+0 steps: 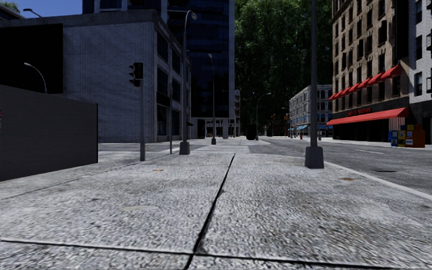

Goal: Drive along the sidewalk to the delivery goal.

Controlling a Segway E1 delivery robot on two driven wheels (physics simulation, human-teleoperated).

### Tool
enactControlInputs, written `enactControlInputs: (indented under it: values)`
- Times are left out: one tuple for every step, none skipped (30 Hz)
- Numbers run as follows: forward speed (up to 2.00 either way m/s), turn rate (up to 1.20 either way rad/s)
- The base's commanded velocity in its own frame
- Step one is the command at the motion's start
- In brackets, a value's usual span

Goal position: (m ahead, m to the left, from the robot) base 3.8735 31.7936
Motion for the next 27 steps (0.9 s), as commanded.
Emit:
enactControlInputs:
  values:
    - [2.0, 0.0]
    - [2.0, 0.0]
    - [2.0, 0.0]
    - [2.0, 0.0]
    - [2.0, 0.0]
    - [2.0, 0.0]
    - [2.0, 0.0]
    - [2.0, 0.0]
    - [2.0, 0.0]
    - [2.0, 0.0]
    - [2.0, 0.0]
    - [2.0, 0.0]
    - [2.0, 0.0]
    - [2.0, 0.0]
    - [2.0, 0.0]
    - [2.0, 0.0]
    - [2.0, 0.0]
    - [2.0, 0.0]
    - [2.0, 0.0]
    - [2.0, 0.0]
    - [2.0, 0.0]
    - [2.0, 0.0]
    - [2.0, 0.0]
    - [2.0, 0.01]
    - [2.0, 0.04]
    - [2.0, 0.06]
    - [2.0, 0.07]
